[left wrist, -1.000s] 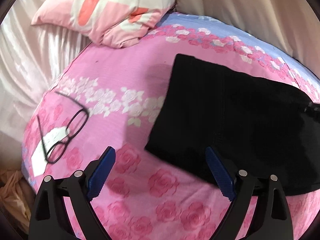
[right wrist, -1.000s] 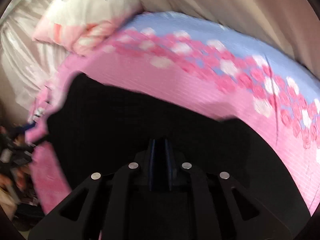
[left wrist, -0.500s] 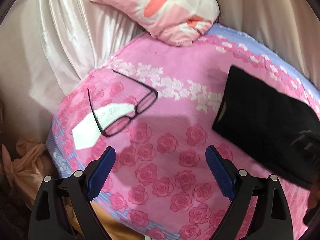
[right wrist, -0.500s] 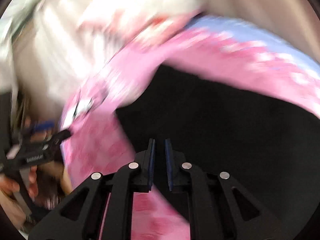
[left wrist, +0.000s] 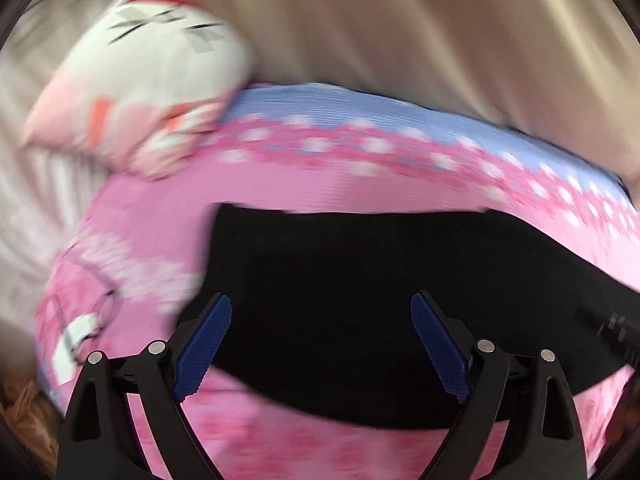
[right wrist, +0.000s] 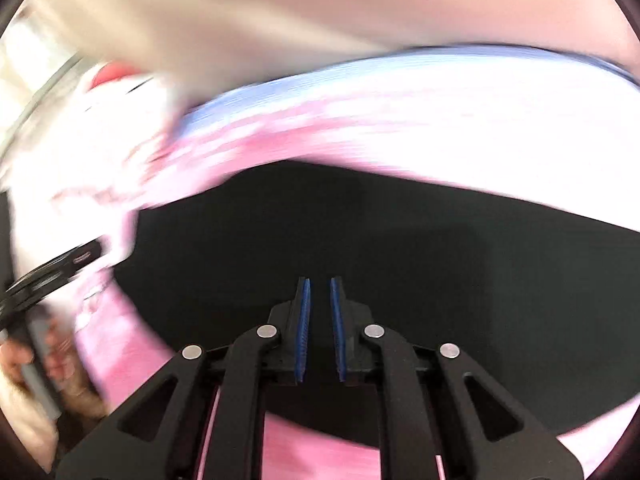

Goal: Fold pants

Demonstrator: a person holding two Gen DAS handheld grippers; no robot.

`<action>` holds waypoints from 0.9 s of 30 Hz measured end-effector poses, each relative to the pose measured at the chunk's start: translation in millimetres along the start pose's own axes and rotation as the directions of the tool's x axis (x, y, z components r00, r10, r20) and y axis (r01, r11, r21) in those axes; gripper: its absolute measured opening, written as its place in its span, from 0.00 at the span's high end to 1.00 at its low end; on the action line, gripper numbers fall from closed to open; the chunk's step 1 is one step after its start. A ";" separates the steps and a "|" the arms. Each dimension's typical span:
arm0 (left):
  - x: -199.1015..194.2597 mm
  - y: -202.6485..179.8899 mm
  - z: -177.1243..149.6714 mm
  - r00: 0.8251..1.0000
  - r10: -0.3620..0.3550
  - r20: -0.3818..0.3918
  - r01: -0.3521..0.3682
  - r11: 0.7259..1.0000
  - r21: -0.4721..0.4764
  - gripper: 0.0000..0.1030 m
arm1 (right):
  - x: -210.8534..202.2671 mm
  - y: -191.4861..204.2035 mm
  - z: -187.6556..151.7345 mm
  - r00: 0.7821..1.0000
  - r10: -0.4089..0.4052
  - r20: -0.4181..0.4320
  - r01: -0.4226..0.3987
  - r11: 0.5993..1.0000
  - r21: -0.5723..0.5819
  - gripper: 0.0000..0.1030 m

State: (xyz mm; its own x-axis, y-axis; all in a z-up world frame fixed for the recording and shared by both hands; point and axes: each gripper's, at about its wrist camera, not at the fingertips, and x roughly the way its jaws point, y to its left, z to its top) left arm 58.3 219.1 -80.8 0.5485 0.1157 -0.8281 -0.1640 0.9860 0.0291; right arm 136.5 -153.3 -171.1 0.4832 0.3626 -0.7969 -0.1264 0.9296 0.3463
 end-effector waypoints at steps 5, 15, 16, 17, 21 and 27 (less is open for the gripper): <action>20.6 -100.0 -22.1 0.995 -0.054 -0.080 0.065 0.989 0.134 0.13 | -61.7 -148.4 -32.9 0.996 -0.083 -0.011 0.084 0.966 0.244 0.98; 55.9 -225.1 -65.5 0.981 0.021 -0.191 0.037 0.955 0.294 0.13 | -46.7 -172.4 -2.5 0.992 0.123 0.037 -0.128 0.977 0.173 1.00; 59.5 -228.7 -69.6 0.980 0.044 -0.196 0.020 0.951 0.310 0.13 | -59.6 -188.5 -2.5 0.995 0.070 0.067 -0.082 0.976 0.203 1.00; 60.4 -229.3 -72.2 0.981 0.055 -0.187 0.006 0.949 0.314 0.12 | -83.8 -207.5 4.3 0.993 -0.005 0.117 -0.021 0.975 0.221 0.94; 60.3 -226.0 -72.5 0.983 0.064 -0.173 -0.011 0.956 0.294 0.11 | -101.6 -212.3 4.0 0.969 0.237 0.077 -0.246 0.955 0.163 0.94; 61.3 -228.9 -72.6 0.979 0.121 -0.164 -0.069 0.954 0.291 0.08 | -66.0 -235.2 6.4 0.969 0.247 -0.007 -0.247 0.968 0.041 1.00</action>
State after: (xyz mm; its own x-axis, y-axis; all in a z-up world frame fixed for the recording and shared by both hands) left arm 70.0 -8.2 -178.9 0.3826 0.2131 -0.8990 0.0438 0.9678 0.2481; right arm 139.8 -396.3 -196.8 0.4310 0.5816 -0.6899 -0.2065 0.8079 0.5520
